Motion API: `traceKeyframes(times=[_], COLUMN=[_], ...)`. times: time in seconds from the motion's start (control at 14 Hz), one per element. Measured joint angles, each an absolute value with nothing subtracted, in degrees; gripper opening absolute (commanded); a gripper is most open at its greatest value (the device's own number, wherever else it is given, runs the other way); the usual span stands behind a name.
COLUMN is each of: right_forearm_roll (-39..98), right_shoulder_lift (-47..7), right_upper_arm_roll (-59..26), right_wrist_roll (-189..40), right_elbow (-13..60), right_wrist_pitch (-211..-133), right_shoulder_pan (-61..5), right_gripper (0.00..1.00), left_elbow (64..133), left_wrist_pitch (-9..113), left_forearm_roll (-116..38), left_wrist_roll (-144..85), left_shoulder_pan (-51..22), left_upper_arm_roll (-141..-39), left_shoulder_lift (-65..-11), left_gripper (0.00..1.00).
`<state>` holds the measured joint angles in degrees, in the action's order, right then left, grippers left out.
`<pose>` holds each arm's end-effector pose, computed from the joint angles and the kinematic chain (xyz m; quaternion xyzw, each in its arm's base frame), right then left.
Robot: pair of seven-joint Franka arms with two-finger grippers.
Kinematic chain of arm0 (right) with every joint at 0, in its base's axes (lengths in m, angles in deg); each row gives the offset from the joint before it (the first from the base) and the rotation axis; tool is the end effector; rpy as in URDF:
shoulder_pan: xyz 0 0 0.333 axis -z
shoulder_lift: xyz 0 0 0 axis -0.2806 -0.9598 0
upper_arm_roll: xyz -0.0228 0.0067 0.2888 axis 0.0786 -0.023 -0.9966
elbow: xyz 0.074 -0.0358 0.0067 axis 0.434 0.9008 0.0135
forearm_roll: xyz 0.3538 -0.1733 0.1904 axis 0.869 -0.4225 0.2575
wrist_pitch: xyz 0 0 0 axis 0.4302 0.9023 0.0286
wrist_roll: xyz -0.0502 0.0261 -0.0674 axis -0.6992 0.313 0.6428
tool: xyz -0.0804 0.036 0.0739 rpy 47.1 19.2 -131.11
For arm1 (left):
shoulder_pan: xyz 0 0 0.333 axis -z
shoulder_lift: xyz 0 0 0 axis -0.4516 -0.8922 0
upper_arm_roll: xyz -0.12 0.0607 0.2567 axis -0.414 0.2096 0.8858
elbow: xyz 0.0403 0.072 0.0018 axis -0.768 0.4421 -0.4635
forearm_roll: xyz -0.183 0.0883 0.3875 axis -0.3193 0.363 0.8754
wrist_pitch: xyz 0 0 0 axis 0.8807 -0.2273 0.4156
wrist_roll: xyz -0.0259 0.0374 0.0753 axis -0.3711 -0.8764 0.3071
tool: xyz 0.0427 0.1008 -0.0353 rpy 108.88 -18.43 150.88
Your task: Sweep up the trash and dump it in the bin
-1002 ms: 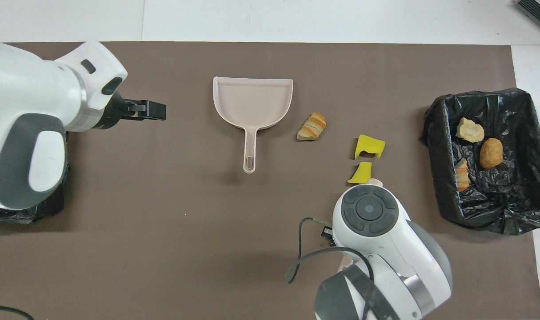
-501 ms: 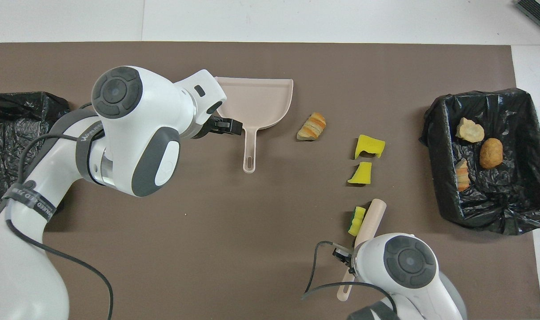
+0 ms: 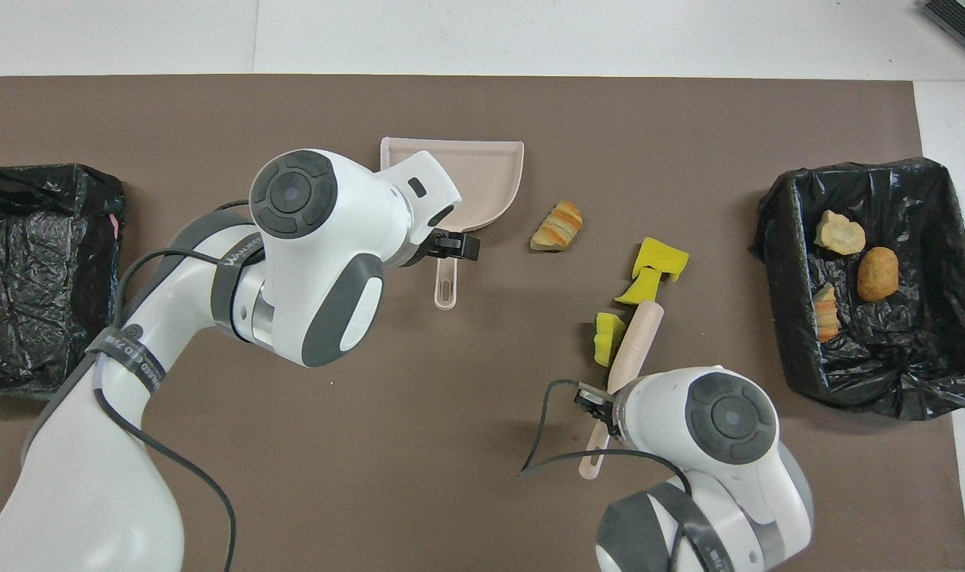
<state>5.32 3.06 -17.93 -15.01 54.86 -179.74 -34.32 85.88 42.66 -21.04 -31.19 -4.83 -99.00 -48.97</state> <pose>0.4637 0.2355 0.3213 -0.9675 0.2497 0.0355 0.0151 0.5943 -0.3882 0.3569 0.9825 -0.1317 0.0568 0.1188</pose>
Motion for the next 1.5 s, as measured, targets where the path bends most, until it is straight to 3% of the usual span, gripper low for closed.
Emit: traceKeyframes(times=[0.36, 0.57, 0.64, 0.79, 0.86, 0.93, 1.22, 1.5], right_forearm_roll=[4.6, -0.3, -2.1, -4.9, -6.7, -9.0, -16.5, -23.6], right_shoulder_lift=[1.0, 1.1, 1.1, 1.0, 0.9, 0.8, -1.2, -8.0], right_upper_arm_roll=[-17.8, -17.4, -17.4, -17.4, -17.4, -17.4, -17.4, -17.4], right_wrist_roll=[-24.3, -33.8, -36.1, -41.3, -43.5, -45.4, -56.6, -61.3], right_elbow=[46.1, 45.1, 45.1, 45.1, 45.1, 45.1, 44.5, 40.9], right_wrist_pitch=[-169.6, -168.4, -168.4, -168.7, -169.2, -170.0, -175.1, -176.6], right_shoulder_pan=[-30.5, -26.1, -25.2, -23.5, -22.8, -22.4, -18.5, -16.5], right_gripper=[0.0, 0.0, 0.0, 0.0, 0.0, 0.0, 0.0, 0.0], left_elbow=[87.0, 87.3, 87.3, 87.3, 87.3, 87.2, 86.6, 85.7], left_wrist_pitch=[42.6, 42.8, 43.0, 43.2, 43.2, 43.2, 42.4, 40.1], left_forearm_roll=[-21.0, -20.9, -20.5, -19.3, -18.9, -18.8, -17.0, -10.8], left_wrist_roll=[-31.1, -30.1, -29.9, -29.7, -29.7, -29.7, -29.8, -39.0], left_shoulder_pan=[-4.4, -3.2, -2.8, -2.5, -2.5, -2.5, -2.6, -3.4], left_upper_arm_roll=[-98.8, -98.8, -98.9, -98.8, -98.8, -98.7, -97.8, -97.3], left_shoulder_lift=[-51.2, -52.9, -53.2, -53.3, -53.3, -53.3, -53.2, -51.4], left_gripper=[1.0, 1.0, 0.94, 0.44, 0.28, 0.0, 0.0, 0.0])
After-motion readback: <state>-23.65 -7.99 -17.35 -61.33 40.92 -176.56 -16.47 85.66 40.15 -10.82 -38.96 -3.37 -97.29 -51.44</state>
